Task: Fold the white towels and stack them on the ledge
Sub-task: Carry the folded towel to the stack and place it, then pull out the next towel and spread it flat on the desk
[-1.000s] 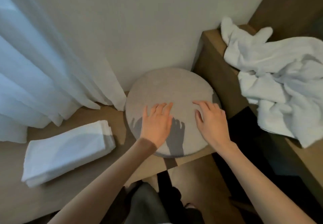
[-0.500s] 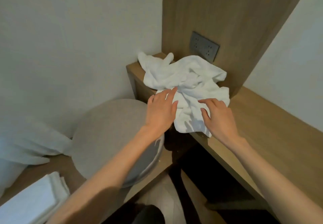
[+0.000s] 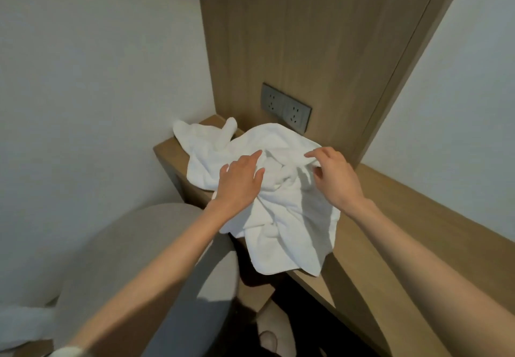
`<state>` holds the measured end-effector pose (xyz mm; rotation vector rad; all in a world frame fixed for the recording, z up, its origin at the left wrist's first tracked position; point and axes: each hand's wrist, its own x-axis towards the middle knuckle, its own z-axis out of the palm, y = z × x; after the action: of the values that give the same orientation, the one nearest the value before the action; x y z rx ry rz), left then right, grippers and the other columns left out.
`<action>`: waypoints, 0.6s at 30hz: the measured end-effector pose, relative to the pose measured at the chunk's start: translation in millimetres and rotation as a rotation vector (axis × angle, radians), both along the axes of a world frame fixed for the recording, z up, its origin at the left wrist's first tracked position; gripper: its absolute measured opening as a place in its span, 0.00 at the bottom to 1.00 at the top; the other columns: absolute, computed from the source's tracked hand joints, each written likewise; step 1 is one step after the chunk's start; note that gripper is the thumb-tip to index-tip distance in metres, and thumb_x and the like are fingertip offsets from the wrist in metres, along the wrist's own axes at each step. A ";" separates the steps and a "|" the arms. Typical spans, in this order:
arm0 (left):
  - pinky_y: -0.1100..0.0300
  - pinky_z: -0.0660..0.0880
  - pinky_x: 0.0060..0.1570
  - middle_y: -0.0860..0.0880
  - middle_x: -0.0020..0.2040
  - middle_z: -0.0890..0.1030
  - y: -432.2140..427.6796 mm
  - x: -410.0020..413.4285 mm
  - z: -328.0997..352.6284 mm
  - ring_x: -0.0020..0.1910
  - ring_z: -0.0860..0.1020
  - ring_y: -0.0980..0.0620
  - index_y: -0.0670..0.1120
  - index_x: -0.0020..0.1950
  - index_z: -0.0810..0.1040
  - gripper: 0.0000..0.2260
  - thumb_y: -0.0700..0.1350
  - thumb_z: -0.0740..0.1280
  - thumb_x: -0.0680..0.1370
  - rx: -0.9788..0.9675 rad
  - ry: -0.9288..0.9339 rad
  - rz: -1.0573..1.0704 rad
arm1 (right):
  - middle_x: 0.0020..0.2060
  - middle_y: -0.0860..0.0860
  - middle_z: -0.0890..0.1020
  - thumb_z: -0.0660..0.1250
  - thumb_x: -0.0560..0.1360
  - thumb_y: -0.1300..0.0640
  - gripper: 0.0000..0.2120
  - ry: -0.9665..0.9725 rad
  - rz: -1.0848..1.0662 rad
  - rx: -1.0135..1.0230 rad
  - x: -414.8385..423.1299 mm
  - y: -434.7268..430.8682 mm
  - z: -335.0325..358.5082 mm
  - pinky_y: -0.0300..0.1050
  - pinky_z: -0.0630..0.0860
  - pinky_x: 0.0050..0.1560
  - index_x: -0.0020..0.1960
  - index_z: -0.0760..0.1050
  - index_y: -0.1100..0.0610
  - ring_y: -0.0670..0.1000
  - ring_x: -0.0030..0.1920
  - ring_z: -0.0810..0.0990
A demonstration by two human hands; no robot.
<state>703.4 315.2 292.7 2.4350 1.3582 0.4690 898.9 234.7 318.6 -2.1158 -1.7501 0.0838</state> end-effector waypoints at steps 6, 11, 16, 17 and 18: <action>0.52 0.68 0.64 0.47 0.73 0.67 62.5 31.2 -31.1 0.68 0.69 0.45 0.53 0.76 0.57 0.23 0.53 0.56 0.82 -0.101 0.025 -0.042 | 0.67 0.52 0.71 0.61 0.75 0.64 0.21 -0.063 -0.047 -0.201 27.2 50.8 -26.3 0.50 0.72 0.50 0.68 0.70 0.56 0.57 0.62 0.70; 0.53 0.63 0.68 0.50 0.74 0.66 91.6 51.4 -48.8 0.70 0.66 0.49 0.53 0.71 0.66 0.17 0.51 0.56 0.82 -0.137 -0.023 -0.174 | 0.57 0.53 0.77 0.62 0.77 0.59 0.11 -0.056 -0.133 -0.180 36.4 71.8 -41.8 0.49 0.74 0.45 0.57 0.77 0.56 0.57 0.57 0.73; 0.49 0.68 0.62 0.50 0.57 0.77 95.3 63.7 -46.3 0.54 0.75 0.48 0.50 0.56 0.72 0.06 0.46 0.57 0.82 -0.065 -0.028 -0.153 | 0.56 0.51 0.78 0.58 0.80 0.58 0.11 -0.077 -0.137 -0.090 40.1 74.4 -36.0 0.51 0.75 0.45 0.59 0.75 0.53 0.59 0.51 0.79; 0.48 0.69 0.61 0.50 0.54 0.78 93.5 65.6 -43.4 0.51 0.76 0.48 0.50 0.55 0.70 0.05 0.46 0.55 0.83 -0.058 -0.050 -0.140 | 0.55 0.52 0.78 0.59 0.79 0.61 0.10 -0.039 -0.136 -0.037 41.3 72.6 -33.3 0.51 0.75 0.44 0.58 0.75 0.54 0.59 0.50 0.79; 0.49 0.71 0.58 0.50 0.50 0.78 90.9 66.7 -39.1 0.47 0.76 0.50 0.50 0.53 0.69 0.04 0.46 0.55 0.83 -0.065 -0.110 -0.123 | 0.54 0.53 0.78 0.60 0.79 0.62 0.09 0.018 -0.133 0.026 42.3 70.4 -30.4 0.52 0.75 0.44 0.56 0.74 0.55 0.58 0.48 0.79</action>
<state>770.2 406.0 253.6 2.3857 1.1541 0.5116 941.1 305.1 288.2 -2.1991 -1.5864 0.0430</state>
